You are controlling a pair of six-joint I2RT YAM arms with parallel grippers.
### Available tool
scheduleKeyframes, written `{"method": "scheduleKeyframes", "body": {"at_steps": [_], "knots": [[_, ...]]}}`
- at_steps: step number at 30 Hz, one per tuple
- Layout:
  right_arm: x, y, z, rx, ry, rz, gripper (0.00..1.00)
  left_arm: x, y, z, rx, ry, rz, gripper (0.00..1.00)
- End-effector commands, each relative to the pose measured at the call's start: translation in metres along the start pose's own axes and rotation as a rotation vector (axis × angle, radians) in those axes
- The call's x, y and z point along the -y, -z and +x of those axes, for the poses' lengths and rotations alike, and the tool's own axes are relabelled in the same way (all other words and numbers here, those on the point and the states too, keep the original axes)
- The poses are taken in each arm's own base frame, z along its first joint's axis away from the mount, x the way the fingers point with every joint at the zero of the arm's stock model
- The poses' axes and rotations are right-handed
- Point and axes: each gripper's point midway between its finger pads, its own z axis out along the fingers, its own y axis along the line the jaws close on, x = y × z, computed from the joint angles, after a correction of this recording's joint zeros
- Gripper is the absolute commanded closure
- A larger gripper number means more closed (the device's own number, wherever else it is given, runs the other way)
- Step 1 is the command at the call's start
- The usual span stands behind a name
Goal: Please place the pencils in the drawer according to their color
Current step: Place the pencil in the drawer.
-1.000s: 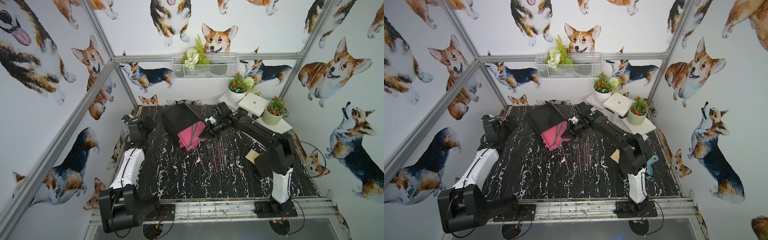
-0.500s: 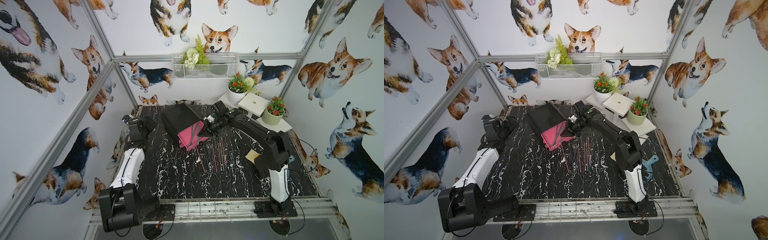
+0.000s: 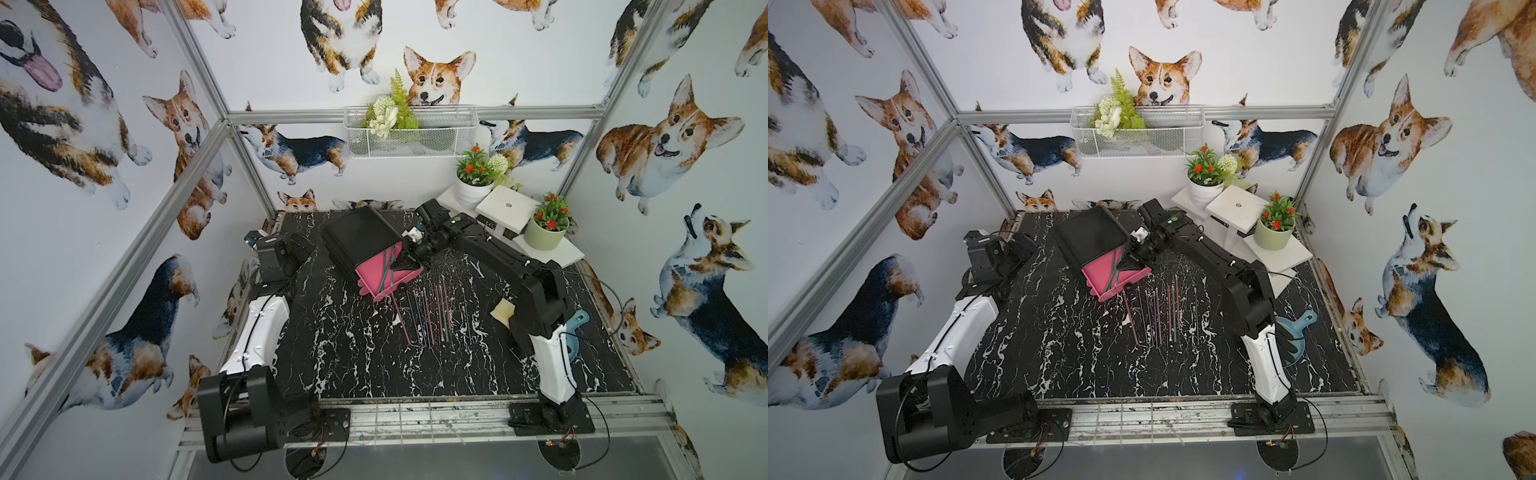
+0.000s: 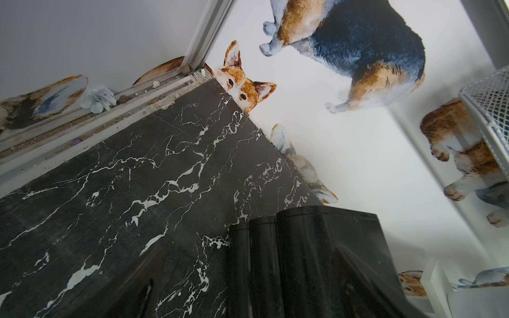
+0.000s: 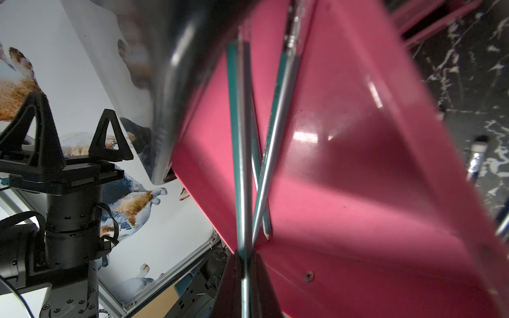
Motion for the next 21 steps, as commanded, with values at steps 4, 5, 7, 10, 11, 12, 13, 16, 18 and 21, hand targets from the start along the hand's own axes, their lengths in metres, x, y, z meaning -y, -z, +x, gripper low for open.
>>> {"method": "scheduleKeyframes", "body": {"at_steps": [4, 5, 7, 10, 11, 12, 13, 16, 18, 21], "knots": [[0.0, -0.002, -0.004, 0.027, 0.015, 0.03, 0.97, 0.006, 0.001, -0.007, 0.025, -0.001, 0.024, 0.0], [-0.001, -0.002, -0.005, 0.029, 0.014, 0.029, 0.95, 0.006, 0.001, -0.007, 0.026, 0.0, 0.024, 0.0], [-0.003, -0.003, -0.007, 0.036, 0.013, 0.026, 0.9, 0.006, 0.001, -0.007, 0.025, 0.001, 0.025, 0.0], [-0.005, -0.004, -0.008, 0.044, 0.018, 0.021, 0.82, 0.006, 0.001, -0.007, 0.025, 0.0, 0.025, 0.0], [-0.006, -0.004, -0.008, 0.045, 0.019, 0.02, 0.8, 0.006, 0.002, -0.008, 0.027, 0.001, 0.025, 0.0], [-0.006, -0.005, -0.008, 0.045, 0.019, 0.02, 0.78, 0.006, 0.002, -0.008, 0.027, 0.001, 0.025, 0.0], [-0.007, -0.004, -0.008, 0.047, 0.021, 0.018, 0.74, 0.007, 0.002, -0.008, 0.028, 0.001, 0.026, 0.0], [-0.008, -0.004, -0.008, 0.046, 0.026, 0.016, 0.71, 0.006, 0.003, -0.008, 0.028, 0.0, 0.026, 0.0], [-0.008, -0.003, -0.007, 0.047, 0.026, 0.018, 0.72, 0.006, 0.002, -0.008, 0.028, 0.0, 0.024, 0.0], [-0.01, 0.001, -0.004, 0.057, 0.039, 0.03, 0.73, 0.006, 0.003, -0.009, 0.031, 0.0, 0.024, 0.0]]}}
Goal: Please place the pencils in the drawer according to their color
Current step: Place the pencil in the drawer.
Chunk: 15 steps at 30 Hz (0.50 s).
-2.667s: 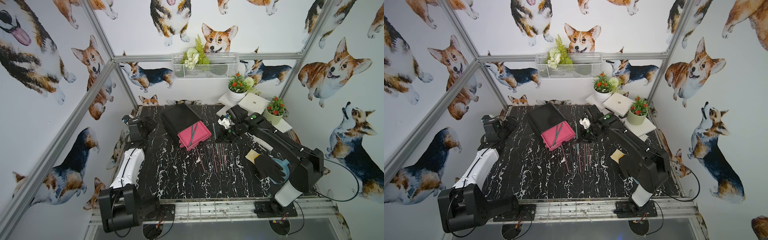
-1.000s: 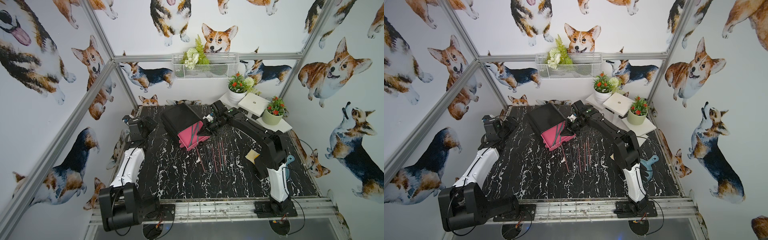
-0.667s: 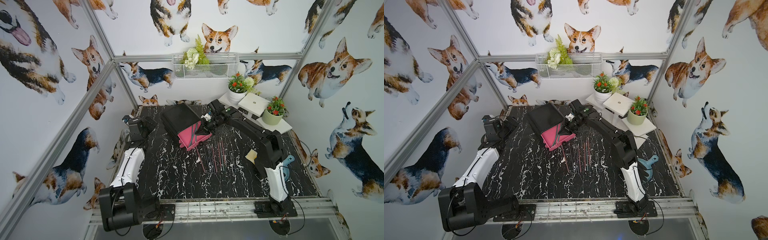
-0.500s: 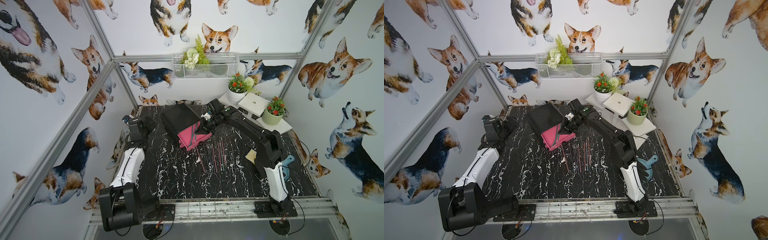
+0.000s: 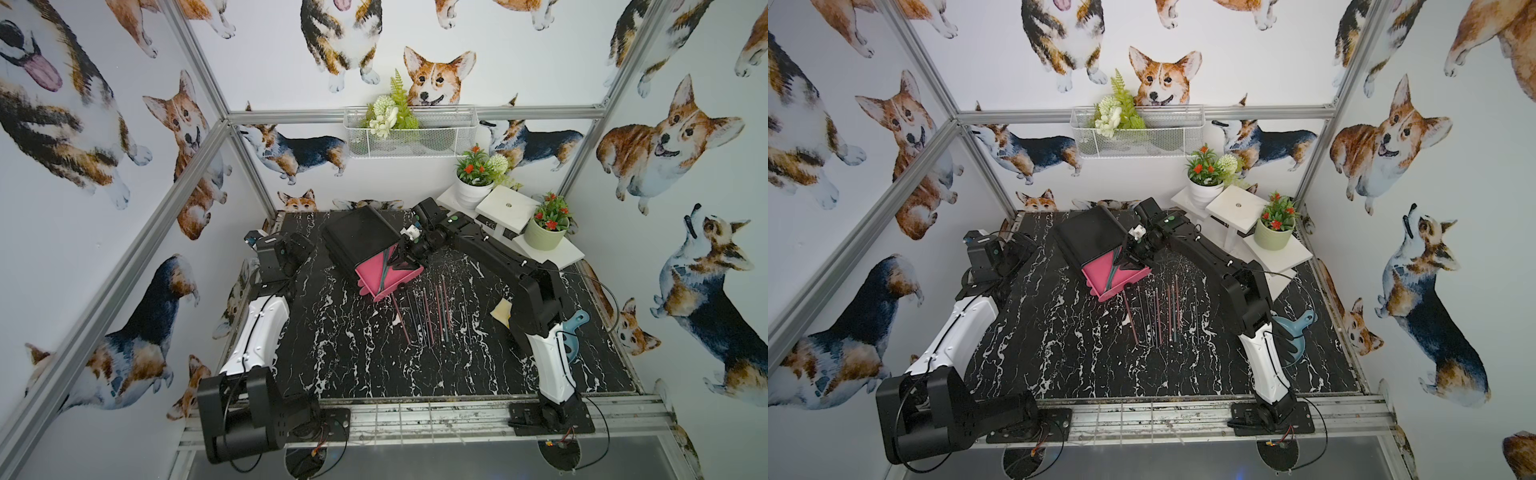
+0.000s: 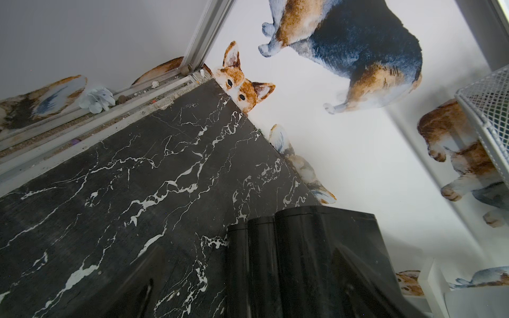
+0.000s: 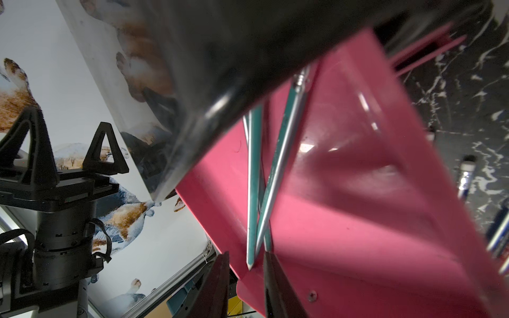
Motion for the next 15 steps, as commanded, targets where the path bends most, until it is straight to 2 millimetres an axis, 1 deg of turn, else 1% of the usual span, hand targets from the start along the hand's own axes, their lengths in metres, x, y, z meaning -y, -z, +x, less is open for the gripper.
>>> {"method": "scheduleKeyframes", "body": {"at_steps": [1, 5, 8, 11, 13, 15], "knots": [[-0.007, 0.009, 0.003, 0.023, 0.03, 0.013, 0.73, 0.005, 0.002, -0.008, 0.029, -0.004, 0.021, 0.0], [-0.005, 0.023, 0.008, 0.054, 0.058, 0.063, 0.74, 0.005, 0.002, -0.008, 0.03, -0.004, 0.019, 0.0], [0.0, 0.038, 0.013, 0.089, 0.082, 0.107, 0.76, 0.006, 0.004, -0.01, 0.036, -0.003, 0.022, 0.0], [0.014, 0.055, 0.022, 0.128, 0.106, 0.181, 0.81, 0.006, 0.005, -0.011, 0.04, -0.005, 0.019, 0.0], [0.028, 0.065, 0.028, 0.151, 0.112, 0.234, 0.82, 0.005, 0.005, -0.012, 0.044, -0.004, 0.016, 0.0], [0.049, 0.075, 0.034, 0.176, 0.112, 0.311, 0.82, 0.004, 0.006, -0.012, 0.046, -0.003, 0.013, 0.0]]}}
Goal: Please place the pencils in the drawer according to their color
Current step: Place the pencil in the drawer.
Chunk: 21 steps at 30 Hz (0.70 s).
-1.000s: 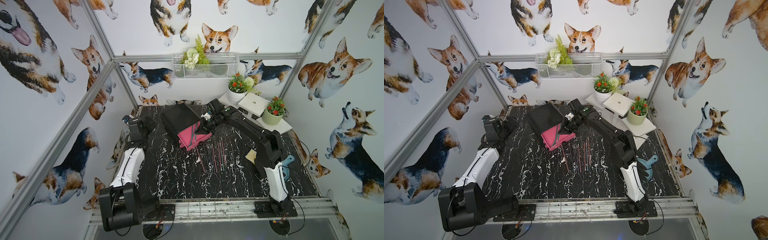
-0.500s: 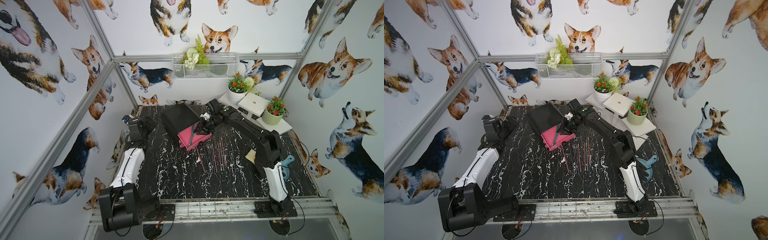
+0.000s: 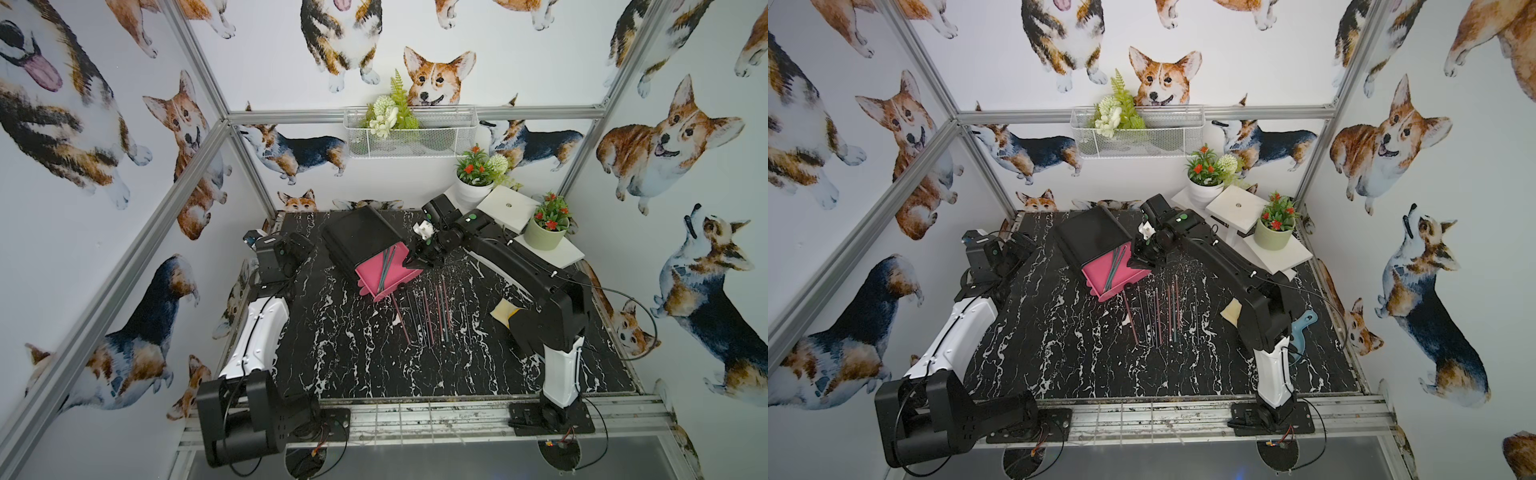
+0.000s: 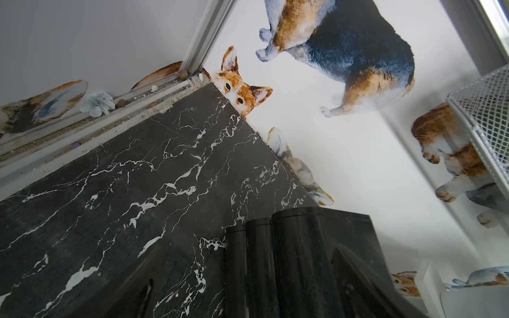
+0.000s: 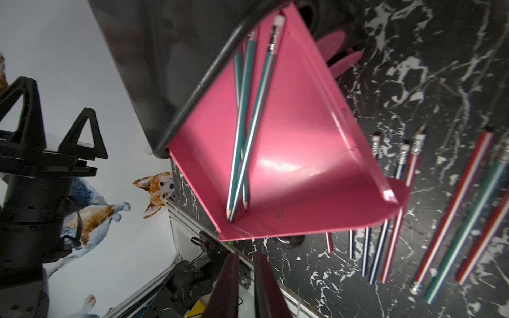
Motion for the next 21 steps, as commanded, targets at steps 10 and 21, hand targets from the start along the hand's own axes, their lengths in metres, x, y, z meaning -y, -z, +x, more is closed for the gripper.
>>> {"method": "scheduleKeyframes", "body": {"at_steps": [10, 21], "knots": [[0.129, 0.003, 0.047, 0.014, 0.01, 0.404, 0.88, 0.001, 0.001, -0.009, 0.036, 0.002, 0.005, 0.0], [0.168, -0.04, 0.062, -0.049, 0.012, 0.479, 0.86, -0.001, 0.0, -0.007, 0.029, 0.002, 0.0, 0.0]]}}
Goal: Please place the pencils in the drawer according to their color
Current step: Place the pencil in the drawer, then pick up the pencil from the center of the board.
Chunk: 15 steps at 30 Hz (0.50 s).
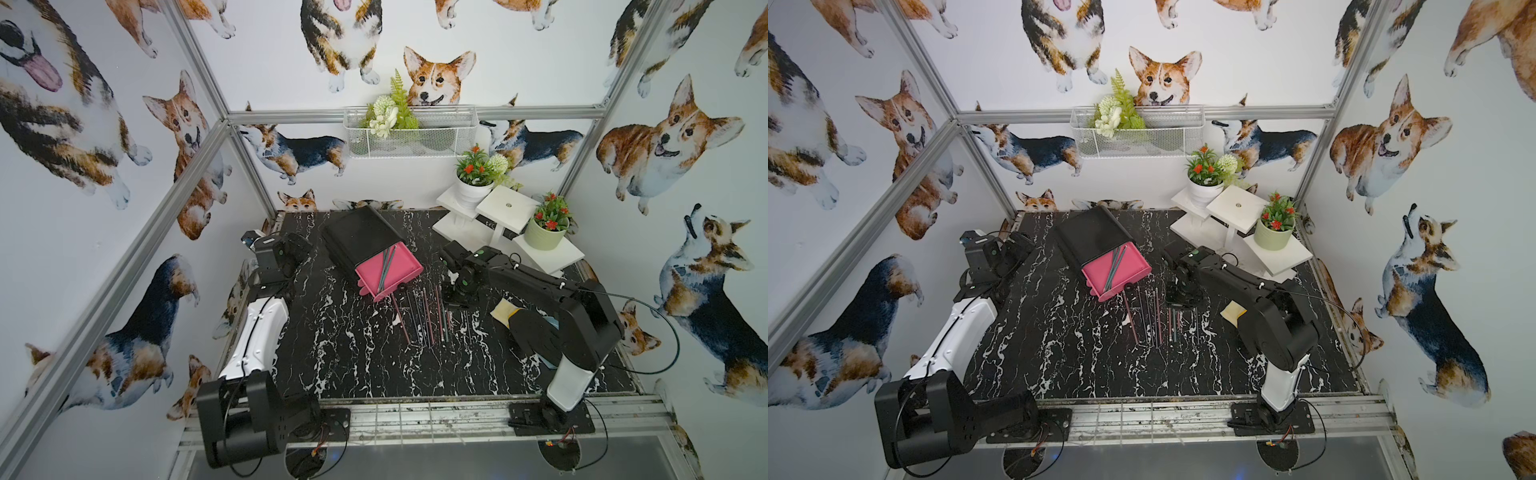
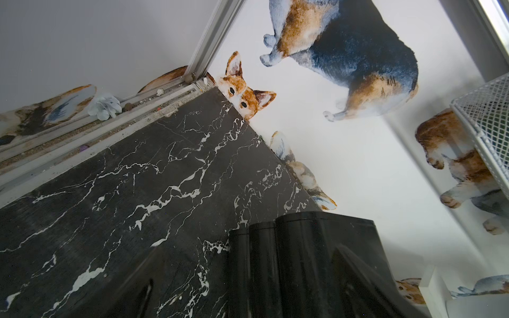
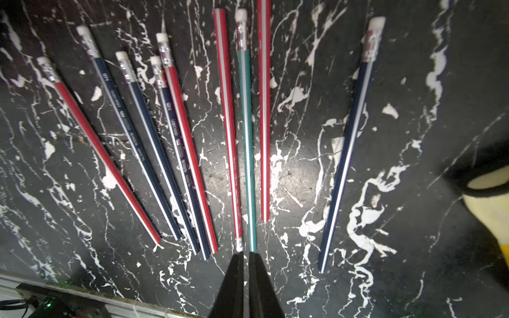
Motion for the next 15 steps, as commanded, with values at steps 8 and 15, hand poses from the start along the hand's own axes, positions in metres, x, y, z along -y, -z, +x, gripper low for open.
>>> {"method": "scheduleKeyframes", "body": {"at_steps": [8, 15], "knots": [[0.004, -0.031, -0.004, -0.02, 0.03, 0.063, 0.83, 0.002, -0.001, -0.003, 0.012, -0.002, 0.01, 0.0], [0.003, -0.043, -0.005, -0.042, 0.035, 0.066, 0.82, 0.002, -0.002, -0.002, 0.01, -0.002, 0.013, 0.0]]}}
